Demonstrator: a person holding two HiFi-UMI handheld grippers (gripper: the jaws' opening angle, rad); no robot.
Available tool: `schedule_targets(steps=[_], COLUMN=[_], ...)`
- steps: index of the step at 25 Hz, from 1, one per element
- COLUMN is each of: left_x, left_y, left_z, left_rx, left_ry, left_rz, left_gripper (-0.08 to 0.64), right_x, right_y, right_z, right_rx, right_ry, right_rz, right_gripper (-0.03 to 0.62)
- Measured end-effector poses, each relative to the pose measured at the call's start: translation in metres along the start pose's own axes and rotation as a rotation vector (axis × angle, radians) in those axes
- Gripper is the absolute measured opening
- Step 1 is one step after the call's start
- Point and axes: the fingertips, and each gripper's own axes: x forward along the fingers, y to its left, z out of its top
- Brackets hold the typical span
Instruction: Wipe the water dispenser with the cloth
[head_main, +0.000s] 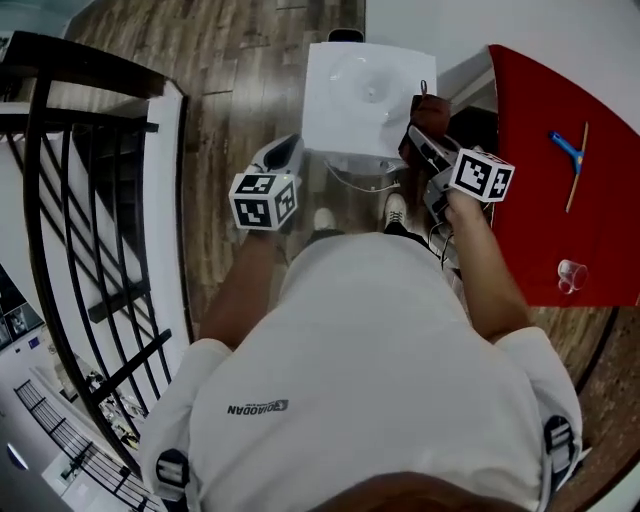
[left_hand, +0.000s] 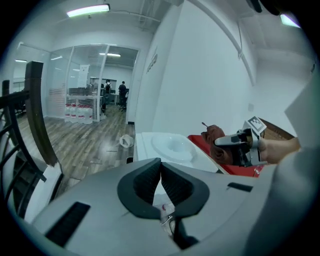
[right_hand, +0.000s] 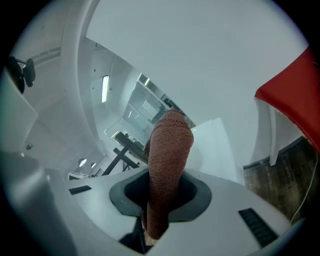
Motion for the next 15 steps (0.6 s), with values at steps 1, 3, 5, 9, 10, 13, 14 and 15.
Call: schedule_targets(steps=[1,3,5,9,10,13,14,15], left_x=[-0.004,-0.012,-0.017,-0.028,-0.032,-0.044,-0.047,-0.049], left_y=[0.005,0.016,0.027,0.040,0.041,0.047,0.050,0.054], left_z=[-0.001,-0.008,-0.019,-0.035,-0.037,-0.044,-0.046,-0.048], left_rx=[-0.007,-0.021,-0.026,-0.030,-0.025,-0.008,-0.004,-0.002], left_ry=[-0.009,-0.020,-0.016,-0.005,-0.003,0.003,0.005,0.009], left_rz=[-0.004,-0.011,-0.017,-0.036,-0.044,-0.067,-0.072,-0.076], left_gripper=[0.002,0.002,0.001,0.002,0.002,0.002,0.002,0.002], right_x=[0.014,0.046,0.079,0.128,0.137,0.153,0.158,0.162], right_y=[0.017,0.047,0.071,0.100,0.102,0.106,0.106,0.106], right_z=[-0.010,-0.035,-0.061,-0.099,-0.106,-0.120,-0.122,-0.123], right_rx=[-0.008,-0.036,-0.071,-0.123,-0.127,-0.125,-0.124,-0.125], right_ry=[0.027,0.099,0.178,0.286,0.302,0.323,0.326,0.328], right_rz=[0.020,0.049,0.064,0.049,0.034,-0.015,-0.027,-0.038], right_gripper=[0.071,0.071,0.071,0.071,0.071,0.071,0.071,0.071])
